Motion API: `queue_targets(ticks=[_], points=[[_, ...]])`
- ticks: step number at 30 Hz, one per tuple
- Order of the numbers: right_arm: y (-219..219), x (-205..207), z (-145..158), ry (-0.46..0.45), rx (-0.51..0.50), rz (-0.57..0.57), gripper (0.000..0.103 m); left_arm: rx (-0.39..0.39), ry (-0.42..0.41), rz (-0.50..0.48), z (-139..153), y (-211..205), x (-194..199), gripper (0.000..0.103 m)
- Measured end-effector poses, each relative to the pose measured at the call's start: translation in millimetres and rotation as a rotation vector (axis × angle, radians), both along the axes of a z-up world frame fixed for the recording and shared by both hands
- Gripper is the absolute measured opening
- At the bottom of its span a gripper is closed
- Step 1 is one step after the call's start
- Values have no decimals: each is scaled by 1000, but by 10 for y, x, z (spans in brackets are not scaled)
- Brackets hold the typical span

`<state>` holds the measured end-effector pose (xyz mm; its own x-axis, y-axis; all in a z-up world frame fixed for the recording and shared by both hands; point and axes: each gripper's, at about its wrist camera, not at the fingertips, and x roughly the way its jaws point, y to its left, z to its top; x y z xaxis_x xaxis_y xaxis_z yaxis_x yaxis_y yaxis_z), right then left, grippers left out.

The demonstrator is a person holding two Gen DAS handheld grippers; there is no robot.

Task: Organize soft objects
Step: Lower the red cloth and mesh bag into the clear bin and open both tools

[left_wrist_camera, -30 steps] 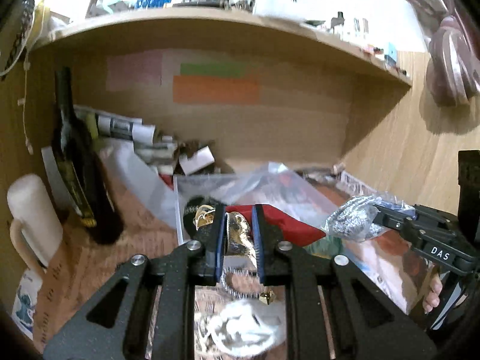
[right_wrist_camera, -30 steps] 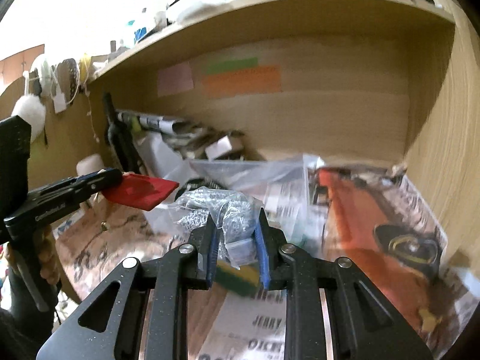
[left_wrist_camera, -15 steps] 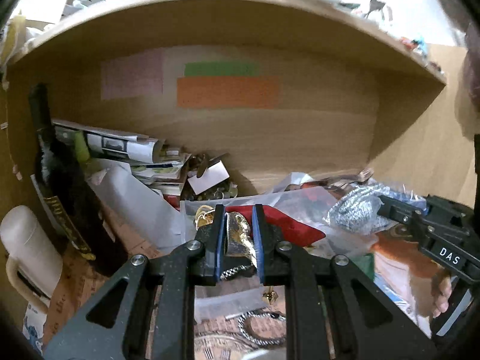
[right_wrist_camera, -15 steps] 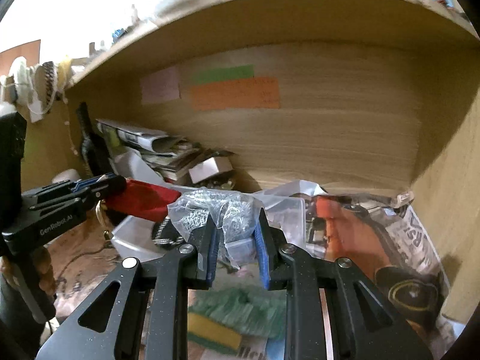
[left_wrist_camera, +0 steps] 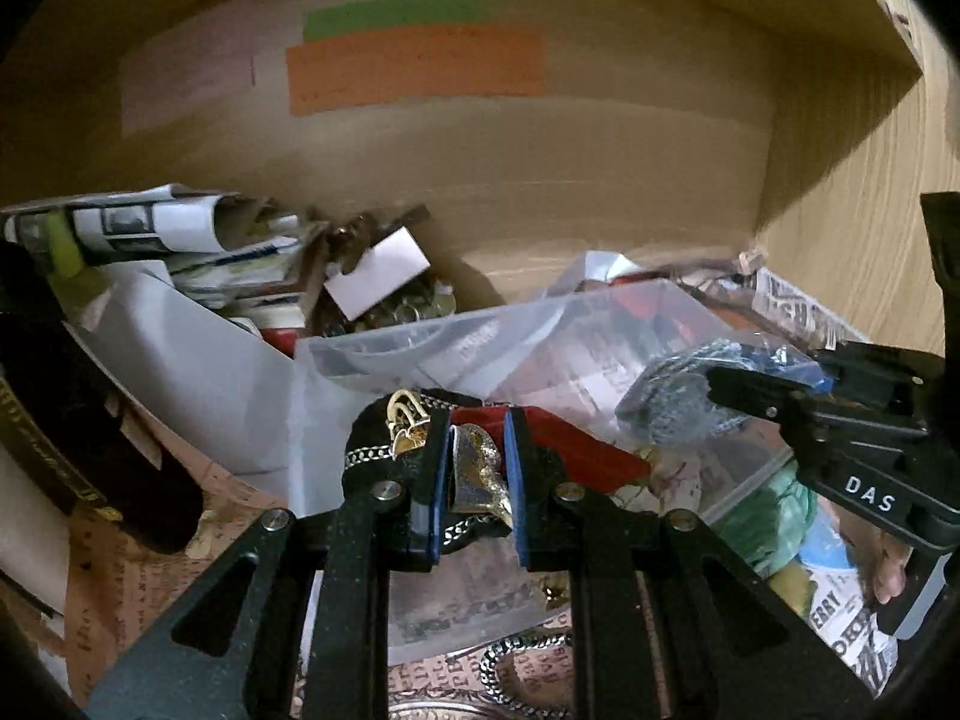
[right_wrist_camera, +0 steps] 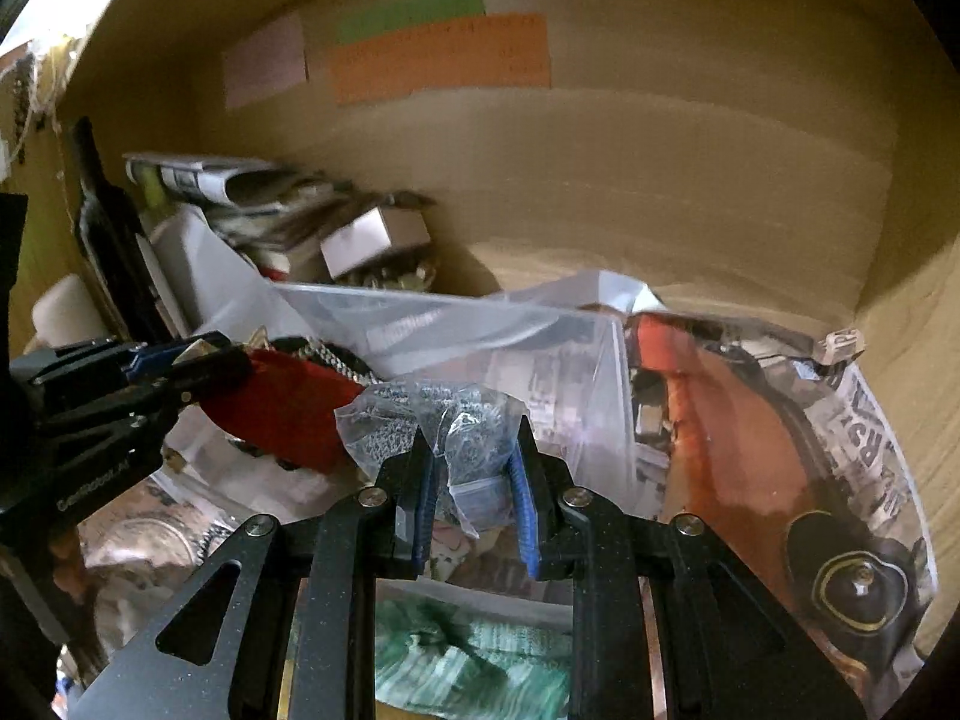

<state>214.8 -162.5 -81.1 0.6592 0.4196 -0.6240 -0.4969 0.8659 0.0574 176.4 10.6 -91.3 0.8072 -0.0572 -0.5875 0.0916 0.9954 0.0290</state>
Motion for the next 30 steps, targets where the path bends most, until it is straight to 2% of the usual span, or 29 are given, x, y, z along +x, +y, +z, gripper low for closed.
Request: queue_targets(ticks=[5, 8, 10, 12, 14, 17, 26, 29, 30], points=[[17, 42, -61, 31, -25, 7, 21, -3, 27, -6, -38, -2, 35, 18], [23, 48, -61, 37, -25, 14, 24, -6, 41, -4, -38, 9, 36, 27], [36, 51, -57, 34, -24, 15, 33, -5, 38, 0, -34, 18, 14, 40], [24, 24, -25, 17, -16, 9, 47, -7, 28, 5, -19, 30, -33, 47], [1, -17, 28, -3, -7, 8, 52, -10, 19, 4, 14, 39, -99, 48], [-33, -93, 123, -28, 12, 7, 55, -15, 4, 6, 72, 46, -182, 52], [-155, -504, 444, -124, 75, 16, 60, -40, -109, 32, 374, 127, -650, 80], [-201, -697, 526, -161, 96, 19, 72, -41, -133, 45, 420, 138, -808, 90], [-208, -747, 539, -172, 99, 16, 73, -41, -136, 46, 419, 130, -851, 92]])
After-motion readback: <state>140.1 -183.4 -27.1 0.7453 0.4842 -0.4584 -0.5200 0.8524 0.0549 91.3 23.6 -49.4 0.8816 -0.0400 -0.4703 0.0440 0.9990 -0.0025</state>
